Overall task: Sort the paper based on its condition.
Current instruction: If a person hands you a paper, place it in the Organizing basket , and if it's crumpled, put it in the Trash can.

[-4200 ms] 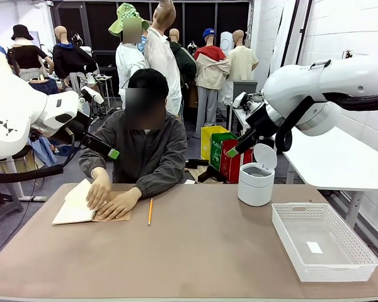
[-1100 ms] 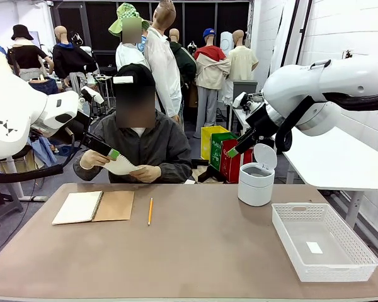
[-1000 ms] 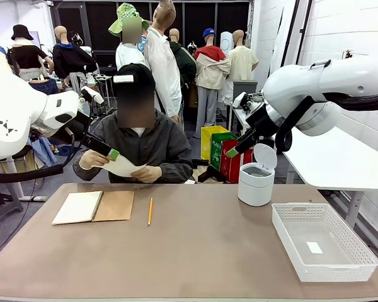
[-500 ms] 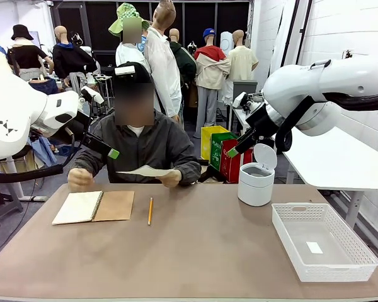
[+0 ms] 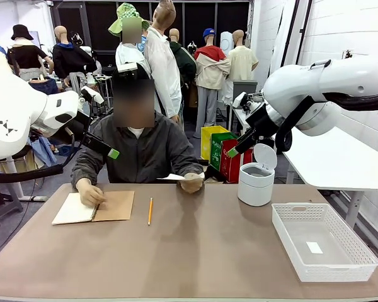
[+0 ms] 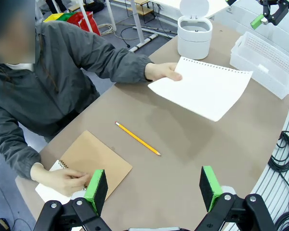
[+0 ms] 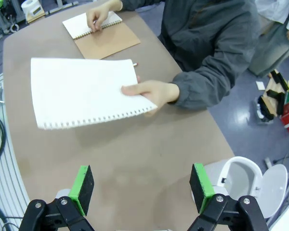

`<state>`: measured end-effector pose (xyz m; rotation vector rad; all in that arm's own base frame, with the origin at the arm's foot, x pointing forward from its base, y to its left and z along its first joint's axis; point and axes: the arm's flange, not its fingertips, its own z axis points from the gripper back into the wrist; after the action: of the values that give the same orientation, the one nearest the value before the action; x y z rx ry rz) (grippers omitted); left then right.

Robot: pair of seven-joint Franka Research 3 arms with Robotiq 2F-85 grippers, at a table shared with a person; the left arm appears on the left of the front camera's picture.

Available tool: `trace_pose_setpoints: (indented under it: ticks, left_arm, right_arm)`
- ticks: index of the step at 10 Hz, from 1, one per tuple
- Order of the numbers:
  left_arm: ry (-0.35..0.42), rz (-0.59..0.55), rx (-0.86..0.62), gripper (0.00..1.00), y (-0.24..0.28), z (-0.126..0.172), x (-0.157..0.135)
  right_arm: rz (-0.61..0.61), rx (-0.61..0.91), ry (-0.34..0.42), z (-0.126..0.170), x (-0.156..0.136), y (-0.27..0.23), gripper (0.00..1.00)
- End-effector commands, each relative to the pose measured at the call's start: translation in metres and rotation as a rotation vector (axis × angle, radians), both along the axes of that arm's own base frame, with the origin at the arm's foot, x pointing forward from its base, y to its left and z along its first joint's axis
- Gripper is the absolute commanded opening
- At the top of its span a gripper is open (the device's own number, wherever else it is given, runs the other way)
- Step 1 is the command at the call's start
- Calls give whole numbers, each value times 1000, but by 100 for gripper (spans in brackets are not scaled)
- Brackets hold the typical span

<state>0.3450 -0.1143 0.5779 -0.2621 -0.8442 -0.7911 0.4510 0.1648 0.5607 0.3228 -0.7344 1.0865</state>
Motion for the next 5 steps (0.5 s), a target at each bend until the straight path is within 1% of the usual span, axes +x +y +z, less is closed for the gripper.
trace_pose_setpoints:
  ticks: [1,5]
  left_arm:
    - [9,-2,-2,100,1,1,0]
    - [9,-2,-2,100,1,1,0]
  right_arm:
    - [-9,-7,4,1,0,0,100]
    - [-9,-7,4,1,0,0,100]
